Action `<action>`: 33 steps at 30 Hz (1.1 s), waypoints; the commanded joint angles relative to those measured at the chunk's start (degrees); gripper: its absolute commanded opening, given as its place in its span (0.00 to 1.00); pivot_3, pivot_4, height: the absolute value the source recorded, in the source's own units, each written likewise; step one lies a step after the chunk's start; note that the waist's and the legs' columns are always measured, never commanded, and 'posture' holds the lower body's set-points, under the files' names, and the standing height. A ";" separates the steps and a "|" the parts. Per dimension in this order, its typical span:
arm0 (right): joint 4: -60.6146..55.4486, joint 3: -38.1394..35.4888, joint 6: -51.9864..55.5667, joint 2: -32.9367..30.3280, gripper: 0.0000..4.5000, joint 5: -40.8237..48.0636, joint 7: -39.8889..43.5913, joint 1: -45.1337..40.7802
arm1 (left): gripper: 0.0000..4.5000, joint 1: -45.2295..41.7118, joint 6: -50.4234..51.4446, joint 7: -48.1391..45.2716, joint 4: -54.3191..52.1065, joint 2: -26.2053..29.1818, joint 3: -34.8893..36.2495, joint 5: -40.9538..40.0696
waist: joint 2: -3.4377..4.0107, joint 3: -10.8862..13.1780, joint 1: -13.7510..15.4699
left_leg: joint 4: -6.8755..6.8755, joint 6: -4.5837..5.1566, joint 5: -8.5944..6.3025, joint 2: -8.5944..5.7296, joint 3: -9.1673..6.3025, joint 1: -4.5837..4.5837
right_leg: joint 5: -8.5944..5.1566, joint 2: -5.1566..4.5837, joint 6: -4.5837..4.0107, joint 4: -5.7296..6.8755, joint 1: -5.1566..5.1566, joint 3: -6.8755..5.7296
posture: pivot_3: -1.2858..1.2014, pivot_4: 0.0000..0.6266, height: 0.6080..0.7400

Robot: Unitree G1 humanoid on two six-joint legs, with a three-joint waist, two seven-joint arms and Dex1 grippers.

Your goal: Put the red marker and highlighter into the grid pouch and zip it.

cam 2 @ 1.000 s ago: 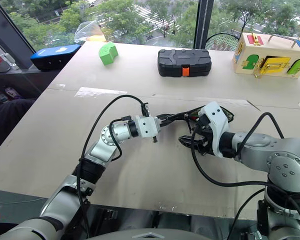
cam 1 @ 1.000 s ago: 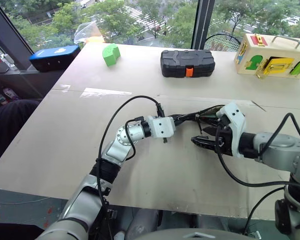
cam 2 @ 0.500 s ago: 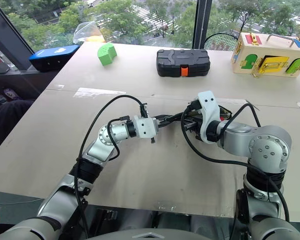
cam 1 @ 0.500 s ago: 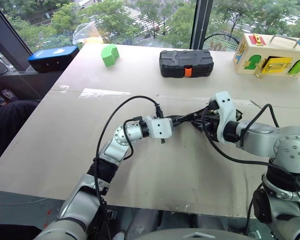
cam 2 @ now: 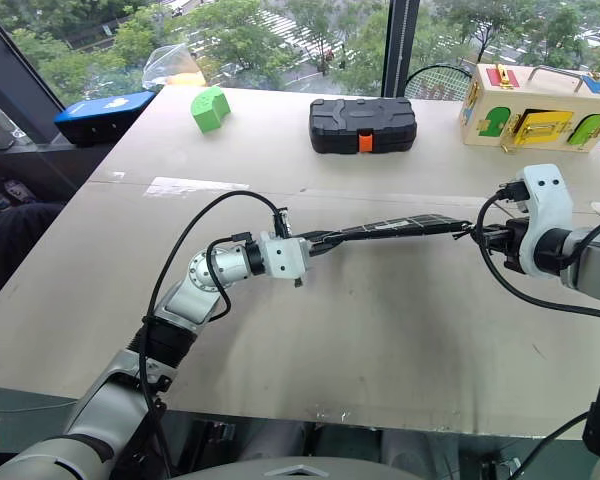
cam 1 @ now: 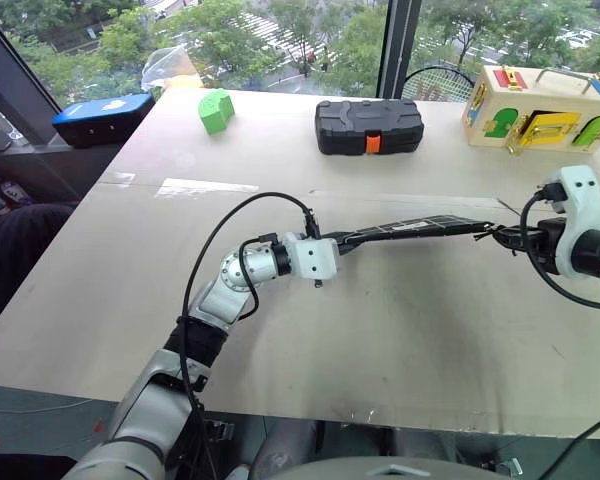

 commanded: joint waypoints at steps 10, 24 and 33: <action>-17.26 4.50 -23.44 -6.97 0.27 -17.94 16.21 20.78 | 0.19 -0.46 -1.95 -8.21 4.68 2.27 -0.48 -4.06 | -0.06 -0.04 0.52 | 0.00 0.00 0.00 -0.01 -0.15 -0.03 | -0.02 0.01 0.03 -0.16 0.07 -0.19 | 0.52 0.24 1.00; -25.32 -23.03 -64.34 13.06 1.00 -29.10 51.03 66.14 | 0.99 23.64 52.33 -23.34 -22.55 22.98 20.93 -48.63 | 0.34 0.23 -0.07 | -0.11 0.33 -0.22 0.10 -0.03 0.43 | -0.06 0.13 0.04 0.04 0.24 0.15 | 0.52 0.24 1.00; -14.86 -32.39 -79.23 14.49 1.00 -31.16 68.59 77.28 | 0.99 35.20 61.72 -25.44 -28.71 29.22 33.62 -53.43 | 0.26 0.33 0.61 | -0.78 0.32 -0.25 0.16 0.36 0.90 | -0.22 0.07 0.00 0.00 0.27 0.59 | 0.52 0.24 1.00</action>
